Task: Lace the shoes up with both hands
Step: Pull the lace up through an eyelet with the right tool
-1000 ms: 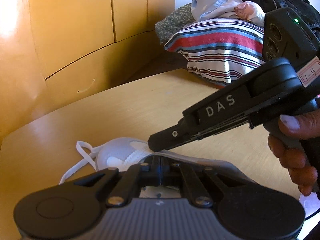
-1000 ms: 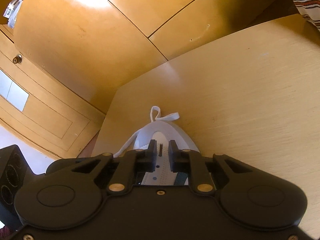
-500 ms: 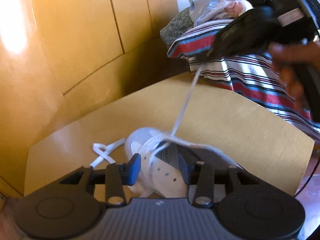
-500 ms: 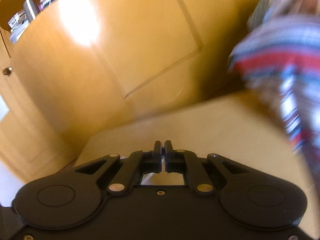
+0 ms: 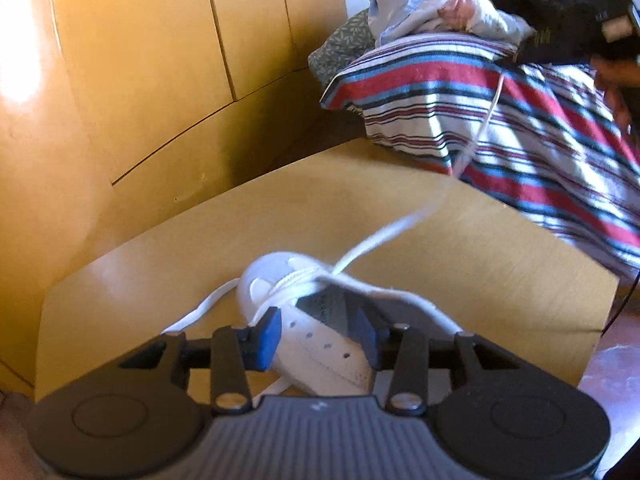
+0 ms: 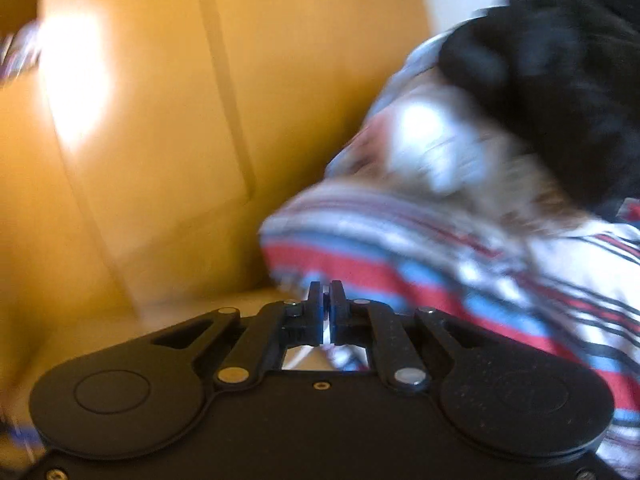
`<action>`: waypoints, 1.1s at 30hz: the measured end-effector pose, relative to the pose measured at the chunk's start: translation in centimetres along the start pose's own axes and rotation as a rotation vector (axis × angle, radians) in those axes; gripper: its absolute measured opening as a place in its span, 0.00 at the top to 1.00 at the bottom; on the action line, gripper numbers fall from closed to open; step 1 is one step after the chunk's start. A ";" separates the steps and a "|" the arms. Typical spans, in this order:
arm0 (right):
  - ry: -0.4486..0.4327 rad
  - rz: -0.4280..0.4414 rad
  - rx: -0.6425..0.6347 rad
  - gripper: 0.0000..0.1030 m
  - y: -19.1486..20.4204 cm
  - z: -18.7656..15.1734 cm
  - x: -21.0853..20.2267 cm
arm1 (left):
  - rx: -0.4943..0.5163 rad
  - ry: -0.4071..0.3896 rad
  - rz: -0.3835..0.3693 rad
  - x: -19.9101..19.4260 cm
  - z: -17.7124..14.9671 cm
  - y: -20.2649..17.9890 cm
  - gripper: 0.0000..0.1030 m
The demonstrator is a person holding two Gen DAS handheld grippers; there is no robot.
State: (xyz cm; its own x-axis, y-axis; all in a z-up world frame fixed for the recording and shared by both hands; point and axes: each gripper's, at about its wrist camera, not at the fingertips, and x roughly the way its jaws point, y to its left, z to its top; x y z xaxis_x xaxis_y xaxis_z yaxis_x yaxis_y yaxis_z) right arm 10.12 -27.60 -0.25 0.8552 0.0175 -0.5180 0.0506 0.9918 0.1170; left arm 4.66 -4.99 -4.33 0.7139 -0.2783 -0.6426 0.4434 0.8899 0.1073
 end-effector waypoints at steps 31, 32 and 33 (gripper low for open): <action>0.310 0.556 -0.168 0.54 20.3 -3.8 4.6 | 0.073 0.286 -0.216 4.3 -4.5 7.5 1.00; 0.309 0.553 -0.160 0.54 20.3 -4.0 4.6 | 0.071 0.293 -0.216 3.7 -4.5 7.4 1.00; 0.308 0.550 -0.151 0.54 20.2 -4.2 4.5 | 0.068 0.288 -0.203 3.2 -4.6 7.5 1.00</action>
State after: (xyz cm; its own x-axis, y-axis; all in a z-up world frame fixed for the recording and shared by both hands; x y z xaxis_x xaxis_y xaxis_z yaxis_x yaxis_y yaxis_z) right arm 12.86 -6.94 -3.79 0.5473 0.5415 -0.6381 -0.4452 0.8340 0.3259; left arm 7.76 2.43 -9.01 0.4300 -0.3250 -0.8423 0.6022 0.7983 -0.0006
